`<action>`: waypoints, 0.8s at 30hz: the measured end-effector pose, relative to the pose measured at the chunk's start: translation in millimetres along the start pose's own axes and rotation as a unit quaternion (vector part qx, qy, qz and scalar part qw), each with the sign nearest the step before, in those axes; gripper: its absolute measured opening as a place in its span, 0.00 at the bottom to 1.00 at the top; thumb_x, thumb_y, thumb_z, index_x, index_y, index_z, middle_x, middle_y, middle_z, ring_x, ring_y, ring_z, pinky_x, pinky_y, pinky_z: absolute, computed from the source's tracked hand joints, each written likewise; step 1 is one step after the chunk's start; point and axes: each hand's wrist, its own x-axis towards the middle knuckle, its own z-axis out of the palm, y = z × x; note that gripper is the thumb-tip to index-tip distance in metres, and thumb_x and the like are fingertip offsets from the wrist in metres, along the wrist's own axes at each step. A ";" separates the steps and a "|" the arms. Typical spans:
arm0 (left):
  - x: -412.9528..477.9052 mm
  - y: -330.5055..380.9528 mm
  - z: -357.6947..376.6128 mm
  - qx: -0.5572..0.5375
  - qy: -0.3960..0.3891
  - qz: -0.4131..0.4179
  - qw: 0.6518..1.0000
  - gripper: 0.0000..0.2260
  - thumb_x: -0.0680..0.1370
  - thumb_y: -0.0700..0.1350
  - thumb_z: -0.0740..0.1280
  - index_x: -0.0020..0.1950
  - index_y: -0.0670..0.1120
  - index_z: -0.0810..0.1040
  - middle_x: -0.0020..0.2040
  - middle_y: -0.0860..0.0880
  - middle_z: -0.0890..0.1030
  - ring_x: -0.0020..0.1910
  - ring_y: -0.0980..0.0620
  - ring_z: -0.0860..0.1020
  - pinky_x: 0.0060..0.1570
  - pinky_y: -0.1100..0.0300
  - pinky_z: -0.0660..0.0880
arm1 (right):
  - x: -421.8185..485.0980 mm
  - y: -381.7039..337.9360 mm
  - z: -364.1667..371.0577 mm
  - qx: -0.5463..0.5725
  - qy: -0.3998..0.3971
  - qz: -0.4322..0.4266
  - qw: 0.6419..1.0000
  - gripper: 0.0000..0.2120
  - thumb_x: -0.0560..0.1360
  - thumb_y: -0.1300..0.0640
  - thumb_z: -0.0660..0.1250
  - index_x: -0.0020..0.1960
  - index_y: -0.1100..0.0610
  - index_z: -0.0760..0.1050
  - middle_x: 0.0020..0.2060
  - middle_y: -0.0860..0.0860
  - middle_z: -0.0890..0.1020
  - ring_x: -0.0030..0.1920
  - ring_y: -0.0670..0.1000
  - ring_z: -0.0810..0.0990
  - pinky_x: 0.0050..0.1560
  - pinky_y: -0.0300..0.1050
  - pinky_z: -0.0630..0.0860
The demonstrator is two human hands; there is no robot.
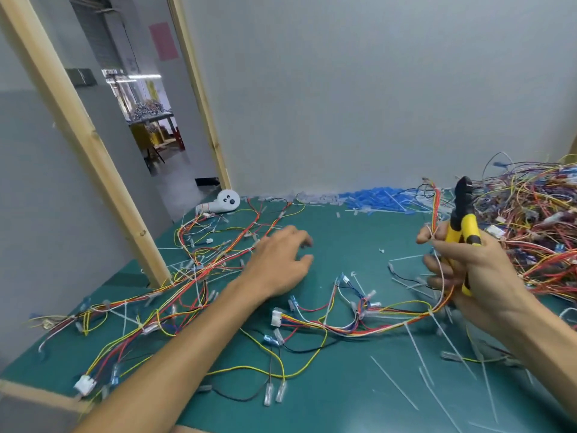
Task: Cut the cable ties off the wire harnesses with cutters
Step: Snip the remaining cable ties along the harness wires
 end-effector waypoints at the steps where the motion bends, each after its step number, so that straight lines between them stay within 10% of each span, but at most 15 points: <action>1: 2.6 19.3 5.1 -0.049 -0.036 0.027 0.998 0.10 0.79 0.49 0.67 0.59 0.51 0.79 0.52 0.52 0.79 0.53 0.51 0.77 0.59 0.52 0.74 | 0.9 -1.8 -2.1 0.012 -0.008 0.000 1.000 0.15 0.79 0.72 0.59 0.43 0.53 0.70 0.46 0.54 0.80 0.27 0.46 0.64 0.22 0.36 0.62; 5: -2.0 58.4 25.6 -0.057 -0.119 0.134 0.982 0.06 0.80 0.57 0.64 0.50 0.56 0.72 0.41 0.57 0.76 0.40 0.54 0.74 0.41 0.54 0.72 | 3.4 -8.1 -10.5 0.007 0.005 -0.011 1.000 0.15 0.79 0.72 0.60 0.44 0.52 0.70 0.46 0.50 0.81 0.29 0.47 0.65 0.23 0.36 0.62; 11: -5.5 -35.9 10.5 -0.134 -0.026 -0.002 0.991 0.08 0.78 0.53 0.69 0.43 0.50 0.77 0.35 0.54 0.77 0.35 0.57 0.73 0.40 0.54 0.70 | 6.7 -7.7 -16.0 -0.122 0.048 -0.045 0.990 0.17 0.76 0.77 0.59 0.43 0.56 0.73 0.42 0.59 0.78 0.27 0.49 0.65 0.24 0.38 0.63; 16: -3.7 -60.1 15.3 -0.085 0.004 -0.052 0.995 0.10 0.78 0.43 0.74 0.40 0.53 0.76 0.33 0.53 0.77 0.34 0.58 0.74 0.39 0.54 0.71 | 7.8 -7.7 -20.3 -0.426 0.131 -0.171 0.879 0.10 0.73 0.69 0.65 0.45 0.55 0.79 0.40 0.53 0.84 0.38 0.54 0.79 0.39 0.48 0.75; 24: -4.6 -60.5 14.9 -0.081 0.003 -0.045 0.996 0.08 0.77 0.44 0.73 0.42 0.52 0.76 0.34 0.53 0.77 0.35 0.56 0.74 0.43 0.51 0.74 | 8.5 -20.8 -38.1 -0.458 0.283 -0.272 0.798 0.07 0.69 0.65 0.65 0.47 0.59 0.74 0.36 0.56 0.79 0.36 0.61 0.76 0.35 0.56 0.73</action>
